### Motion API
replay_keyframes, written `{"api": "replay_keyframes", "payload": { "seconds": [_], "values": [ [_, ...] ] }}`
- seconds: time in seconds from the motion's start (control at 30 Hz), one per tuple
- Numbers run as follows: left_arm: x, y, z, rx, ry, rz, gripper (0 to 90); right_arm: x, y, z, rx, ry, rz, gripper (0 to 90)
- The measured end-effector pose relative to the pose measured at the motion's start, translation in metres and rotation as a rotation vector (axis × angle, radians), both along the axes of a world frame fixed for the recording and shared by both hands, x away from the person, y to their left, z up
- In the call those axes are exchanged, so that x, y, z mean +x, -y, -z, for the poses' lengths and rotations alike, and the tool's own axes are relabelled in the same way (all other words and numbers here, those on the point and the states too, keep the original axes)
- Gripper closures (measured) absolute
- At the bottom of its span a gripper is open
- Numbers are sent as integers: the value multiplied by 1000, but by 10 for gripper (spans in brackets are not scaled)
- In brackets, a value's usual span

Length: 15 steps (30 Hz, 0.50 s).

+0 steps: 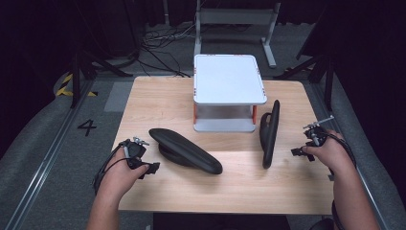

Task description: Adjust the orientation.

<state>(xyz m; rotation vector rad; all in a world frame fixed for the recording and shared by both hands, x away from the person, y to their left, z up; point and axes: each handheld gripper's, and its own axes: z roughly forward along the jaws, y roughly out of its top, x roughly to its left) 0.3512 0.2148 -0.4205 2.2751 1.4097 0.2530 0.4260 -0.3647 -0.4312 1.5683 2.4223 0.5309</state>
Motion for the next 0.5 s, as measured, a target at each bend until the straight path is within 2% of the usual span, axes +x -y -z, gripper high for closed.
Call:
{"api": "replay_keyframes", "payload": {
  "seconds": [0.1, 0.27, 0.3, 0.5],
  "values": [
    [0, 1, -1, -2, 8, 3, 229, -1, -1, -3, 9, 18, 2, 235],
    [0, 3, -4, -7, 21, 14, 231, -3, -3, -8, 29, 24, 2, 259],
    [0, 5, -5, -17, 13, 18, 245, -4, -5, -9, 43, 29, 2, 261],
    [0, 9, -10, -34, 11, 37, 328, -8, -10, -14, 48, 42, -10, 267]
  ]
}}
